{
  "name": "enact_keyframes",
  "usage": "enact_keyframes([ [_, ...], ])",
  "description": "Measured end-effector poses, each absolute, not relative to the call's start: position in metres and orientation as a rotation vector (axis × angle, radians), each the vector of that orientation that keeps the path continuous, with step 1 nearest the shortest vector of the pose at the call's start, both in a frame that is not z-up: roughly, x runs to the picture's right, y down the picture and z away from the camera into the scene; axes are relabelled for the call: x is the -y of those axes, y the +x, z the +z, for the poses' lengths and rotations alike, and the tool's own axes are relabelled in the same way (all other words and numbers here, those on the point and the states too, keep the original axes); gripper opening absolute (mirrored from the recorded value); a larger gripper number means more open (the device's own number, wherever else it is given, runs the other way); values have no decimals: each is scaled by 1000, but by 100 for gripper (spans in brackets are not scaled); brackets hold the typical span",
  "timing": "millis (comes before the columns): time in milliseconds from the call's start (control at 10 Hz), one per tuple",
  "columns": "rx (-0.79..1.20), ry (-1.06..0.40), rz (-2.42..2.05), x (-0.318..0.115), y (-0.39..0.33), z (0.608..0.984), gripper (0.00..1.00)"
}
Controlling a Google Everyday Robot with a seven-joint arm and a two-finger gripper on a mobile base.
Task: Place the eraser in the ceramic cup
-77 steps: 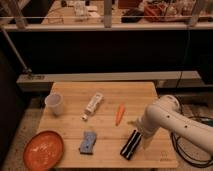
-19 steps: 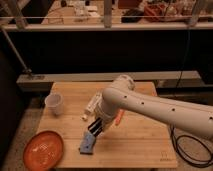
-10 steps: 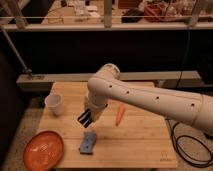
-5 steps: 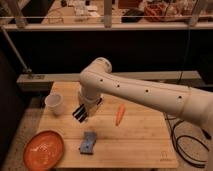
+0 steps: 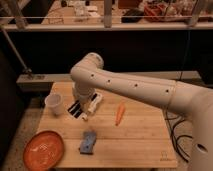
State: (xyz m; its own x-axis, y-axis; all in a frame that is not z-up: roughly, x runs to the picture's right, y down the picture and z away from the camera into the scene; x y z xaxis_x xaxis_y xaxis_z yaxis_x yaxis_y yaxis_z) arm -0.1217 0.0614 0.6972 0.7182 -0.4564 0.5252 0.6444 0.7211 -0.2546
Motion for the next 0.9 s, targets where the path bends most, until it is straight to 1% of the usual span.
enact_keyframes([
  [900, 421, -437, -692, -25, -164, 715, 0],
])
